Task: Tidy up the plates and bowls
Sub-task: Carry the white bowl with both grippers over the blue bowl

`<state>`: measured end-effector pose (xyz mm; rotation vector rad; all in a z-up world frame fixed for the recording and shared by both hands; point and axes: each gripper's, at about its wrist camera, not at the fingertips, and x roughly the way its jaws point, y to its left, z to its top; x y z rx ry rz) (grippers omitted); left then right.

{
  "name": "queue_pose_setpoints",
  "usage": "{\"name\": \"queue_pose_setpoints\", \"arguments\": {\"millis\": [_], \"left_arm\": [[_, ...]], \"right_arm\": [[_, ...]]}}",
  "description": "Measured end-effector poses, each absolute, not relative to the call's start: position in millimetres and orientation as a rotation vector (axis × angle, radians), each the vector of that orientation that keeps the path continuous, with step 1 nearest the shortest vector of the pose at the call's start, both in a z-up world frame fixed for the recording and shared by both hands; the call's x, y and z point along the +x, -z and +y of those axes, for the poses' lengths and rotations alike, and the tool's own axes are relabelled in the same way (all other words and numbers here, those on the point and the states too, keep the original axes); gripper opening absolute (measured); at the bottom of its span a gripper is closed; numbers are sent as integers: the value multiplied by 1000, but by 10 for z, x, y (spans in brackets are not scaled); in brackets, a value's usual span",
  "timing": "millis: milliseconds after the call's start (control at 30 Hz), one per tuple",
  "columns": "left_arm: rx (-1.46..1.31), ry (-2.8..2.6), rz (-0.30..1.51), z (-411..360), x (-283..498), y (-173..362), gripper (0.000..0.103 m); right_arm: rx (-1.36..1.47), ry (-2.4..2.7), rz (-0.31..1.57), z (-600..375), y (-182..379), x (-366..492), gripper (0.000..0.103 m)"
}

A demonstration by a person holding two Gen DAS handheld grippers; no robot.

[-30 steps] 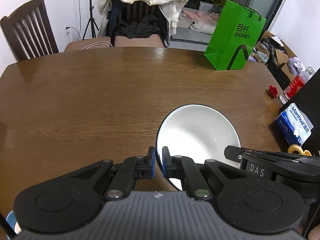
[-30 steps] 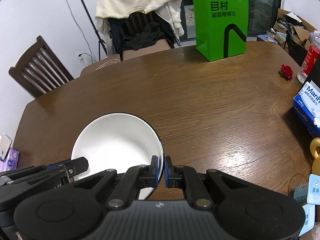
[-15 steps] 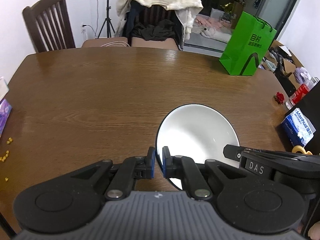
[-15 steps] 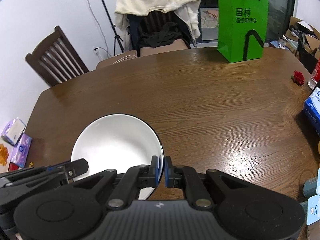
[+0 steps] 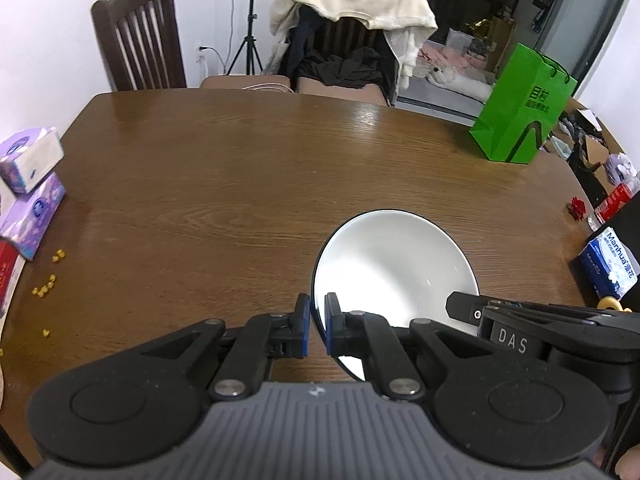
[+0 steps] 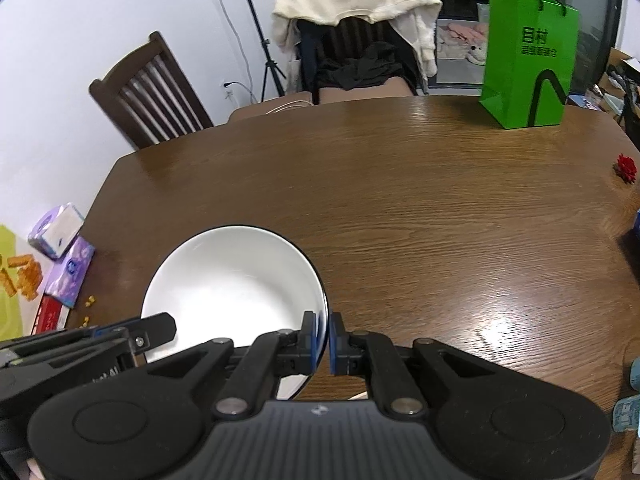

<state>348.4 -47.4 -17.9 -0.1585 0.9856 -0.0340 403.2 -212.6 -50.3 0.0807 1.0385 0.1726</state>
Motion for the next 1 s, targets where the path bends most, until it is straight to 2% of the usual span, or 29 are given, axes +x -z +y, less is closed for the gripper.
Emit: {"name": "queue_pose_setpoints", "arguments": {"millis": [1000], "left_arm": [[-242, -94, 1020, 540, 2808, 363, 7]], "right_arm": [[-25, -314, 1086, -1031, 687, 3533, 6]]}}
